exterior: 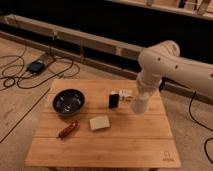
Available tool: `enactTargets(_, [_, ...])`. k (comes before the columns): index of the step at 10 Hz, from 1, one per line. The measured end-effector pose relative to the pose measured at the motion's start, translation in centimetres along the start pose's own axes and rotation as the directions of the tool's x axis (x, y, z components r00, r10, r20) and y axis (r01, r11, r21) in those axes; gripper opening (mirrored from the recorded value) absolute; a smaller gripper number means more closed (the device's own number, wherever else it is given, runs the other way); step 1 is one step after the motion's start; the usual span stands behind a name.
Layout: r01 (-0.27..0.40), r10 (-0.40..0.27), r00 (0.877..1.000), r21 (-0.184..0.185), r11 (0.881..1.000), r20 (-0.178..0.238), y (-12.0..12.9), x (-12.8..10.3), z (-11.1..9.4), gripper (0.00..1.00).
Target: Place the ceramic cup over the eraser
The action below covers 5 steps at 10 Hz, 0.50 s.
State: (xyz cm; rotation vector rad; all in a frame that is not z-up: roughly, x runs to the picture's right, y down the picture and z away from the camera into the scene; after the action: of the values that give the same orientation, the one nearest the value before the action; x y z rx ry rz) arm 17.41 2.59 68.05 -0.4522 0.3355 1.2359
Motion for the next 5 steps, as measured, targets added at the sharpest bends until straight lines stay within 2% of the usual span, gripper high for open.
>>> enactTargets(3, [0.068,-0.066,0.997,-0.042,0.997,0.049,1.2,-3.9,0.0,0.00])
enactTargets(5, [0.113,-0.109,0.992,-0.066,0.991,0.063,2.4,-5.6,0.5,0.00])
